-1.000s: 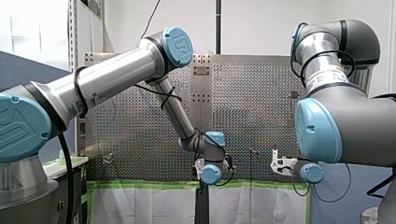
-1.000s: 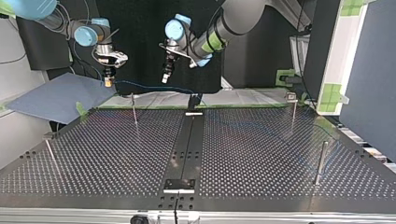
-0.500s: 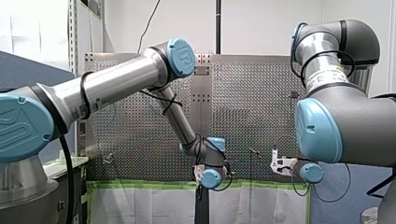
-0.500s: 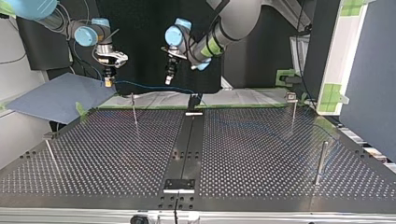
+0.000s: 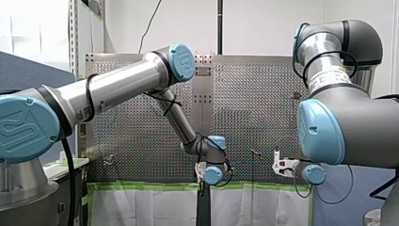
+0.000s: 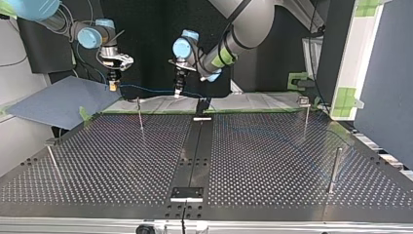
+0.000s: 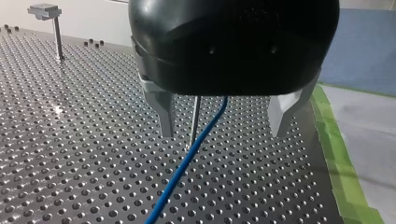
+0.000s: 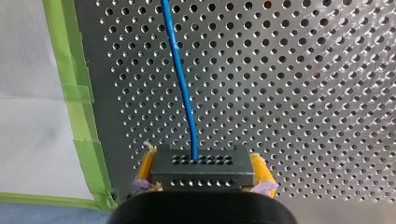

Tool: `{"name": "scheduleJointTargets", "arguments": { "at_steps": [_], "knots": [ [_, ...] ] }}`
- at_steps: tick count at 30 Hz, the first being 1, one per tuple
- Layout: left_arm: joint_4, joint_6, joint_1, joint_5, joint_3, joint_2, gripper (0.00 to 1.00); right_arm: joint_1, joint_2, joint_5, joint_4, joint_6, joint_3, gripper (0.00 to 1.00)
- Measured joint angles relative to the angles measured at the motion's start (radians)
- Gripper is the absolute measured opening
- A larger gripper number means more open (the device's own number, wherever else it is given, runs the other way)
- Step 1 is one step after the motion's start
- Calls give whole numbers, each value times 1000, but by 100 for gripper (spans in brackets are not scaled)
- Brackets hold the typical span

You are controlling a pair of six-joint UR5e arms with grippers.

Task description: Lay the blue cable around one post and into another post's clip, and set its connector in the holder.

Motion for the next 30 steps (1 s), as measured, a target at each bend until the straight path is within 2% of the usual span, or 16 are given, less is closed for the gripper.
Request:
{"name": "scheduleJointTargets", "arguments": {
  "at_steps": [21,23,24,25,26,27,28,30],
  "knots": [
    [-45,0,3,16,1,1,100,-9,0,15,0,0,0,0],
    [-45,0,3,28,2,1,76,-9,0,15,0,-1,0,0],
    [-45,1,3,33,2,1,76,-9,0,15,0,-1,0,0],
    [-45,1,3,37,2,1,60,-9,0,15,0,-1,0,0],
    [-45,2,3,40,2,1,51,-9,0,15,0,-1,0,0],
    [-45,2,3,42,2,2,51,-9,0,15,0,-1,0,0],
    [-44,3,3,43,2,1,42,-9,0,15,0,-2,0,0],
    [-44,3,2,45,2,1,39,-9,0,15,0,-2,0,0]
  ]
}}
